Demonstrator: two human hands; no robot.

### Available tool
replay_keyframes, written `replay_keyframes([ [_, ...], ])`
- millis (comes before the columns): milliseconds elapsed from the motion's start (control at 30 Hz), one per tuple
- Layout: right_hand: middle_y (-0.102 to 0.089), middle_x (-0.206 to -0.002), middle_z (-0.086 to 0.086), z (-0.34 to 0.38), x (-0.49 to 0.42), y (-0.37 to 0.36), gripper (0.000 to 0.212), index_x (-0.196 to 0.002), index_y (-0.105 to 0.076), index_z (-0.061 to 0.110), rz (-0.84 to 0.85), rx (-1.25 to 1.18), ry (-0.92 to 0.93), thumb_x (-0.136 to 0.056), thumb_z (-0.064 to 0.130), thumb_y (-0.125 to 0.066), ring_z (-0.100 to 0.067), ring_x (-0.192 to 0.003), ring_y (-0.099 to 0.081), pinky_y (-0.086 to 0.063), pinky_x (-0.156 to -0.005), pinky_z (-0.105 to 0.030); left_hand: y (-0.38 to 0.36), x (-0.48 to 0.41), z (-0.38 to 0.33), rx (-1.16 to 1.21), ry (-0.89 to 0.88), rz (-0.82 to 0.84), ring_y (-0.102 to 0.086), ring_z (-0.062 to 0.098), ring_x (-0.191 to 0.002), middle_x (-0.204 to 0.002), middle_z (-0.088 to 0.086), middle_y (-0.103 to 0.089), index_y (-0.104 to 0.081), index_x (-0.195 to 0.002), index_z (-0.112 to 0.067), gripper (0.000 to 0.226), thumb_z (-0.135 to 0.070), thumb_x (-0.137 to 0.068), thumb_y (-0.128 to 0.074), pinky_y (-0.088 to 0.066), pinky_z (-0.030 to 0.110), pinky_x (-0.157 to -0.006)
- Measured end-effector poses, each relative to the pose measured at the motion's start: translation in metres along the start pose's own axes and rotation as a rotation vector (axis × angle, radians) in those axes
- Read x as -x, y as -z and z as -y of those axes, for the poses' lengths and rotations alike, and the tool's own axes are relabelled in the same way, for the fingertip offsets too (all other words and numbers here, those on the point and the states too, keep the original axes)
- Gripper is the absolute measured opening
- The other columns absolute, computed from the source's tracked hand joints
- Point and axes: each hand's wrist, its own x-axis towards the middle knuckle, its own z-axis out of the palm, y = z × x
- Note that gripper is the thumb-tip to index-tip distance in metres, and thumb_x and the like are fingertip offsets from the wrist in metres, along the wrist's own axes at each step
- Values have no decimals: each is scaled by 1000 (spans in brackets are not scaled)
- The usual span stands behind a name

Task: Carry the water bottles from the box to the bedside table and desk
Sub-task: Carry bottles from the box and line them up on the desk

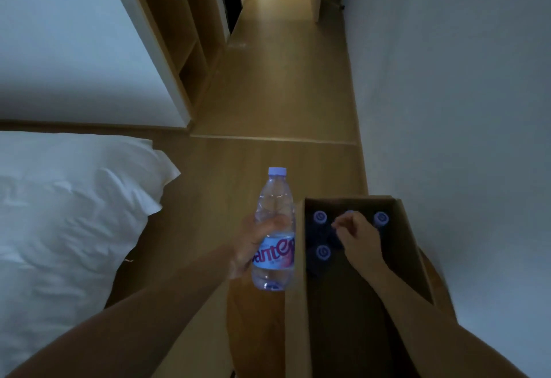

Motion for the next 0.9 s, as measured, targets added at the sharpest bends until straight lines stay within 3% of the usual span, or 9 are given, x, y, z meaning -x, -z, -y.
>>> replay_keyframes([
  [100,-57,-111,10,-51,7,-21,40,-107,-51,30,250,137,-85,-80,12,-74,-16,-114,-56,-43,-97,-31,5,-2,5,-34,7,-39,-68,18,-65,-77,9,-68,-60,-94,-7,37,-30,-70,-76,-56,27,-62],
  [267,-46,-140,-1,-72,-6,-55,88,-139,-45,23,382,275,0,-62,30,-89,-19,-129,-46,-38,-108,-34,13,-5,21,-91,37,-69,-70,22,-74,-83,10,-71,-67,-93,-10,32,-33,-74,-75,-57,31,-68],
  [400,-48,-136,-9,-71,-9,-63,72,-133,-50,15,292,229,24,-71,16,-85,-27,-123,-53,-41,-100,-34,14,-7,34,-115,54,-135,-71,26,-79,-88,12,-72,-68,-97,-12,28,-31,-78,-73,-58,36,-73],
  [533,-55,-126,-2,-63,-3,-55,58,-120,-56,23,251,217,-2,-69,28,-84,-22,-115,-57,-47,-96,-36,14,-2,32,-186,66,-132,-72,28,-80,-89,13,-73,-68,-99,-12,44,-44,-70,-79,-58,40,-78],
  [667,-59,-117,12,-39,13,-35,60,-115,-56,33,107,142,-3,-63,37,-86,-9,-110,-58,-48,-101,-38,13,6,20,-190,41,-96,-71,27,-76,-87,15,-71,-67,-97,-9,39,-38,-74,-79,-58,37,-74],
  [767,-55,-132,0,-9,21,-17,77,-134,-46,19,61,203,0,-70,28,-87,-20,-126,-51,-37,-112,-41,9,16,8,-162,21,-92,-69,23,-67,-83,17,-68,-64,-99,-2,22,-19,-88,-72,-59,31,-65],
  [833,-58,-125,-2,8,24,-5,82,-133,-46,15,18,163,2,-64,27,-91,-23,-123,-53,-40,-109,-40,9,23,1,-179,16,-69,-70,26,-71,-86,18,-70,-67,-99,-4,26,-24,-86,-75,-59,35,-70],
  [900,-61,-112,2,27,33,8,74,-120,-53,16,-16,84,-14,-58,27,-93,-22,-112,-60,-47,-102,-42,8,31,-8,-184,8,-58,-70,26,-72,-89,18,-71,-68,-99,-5,24,-24,-87,-75,-59,35,-70],
])
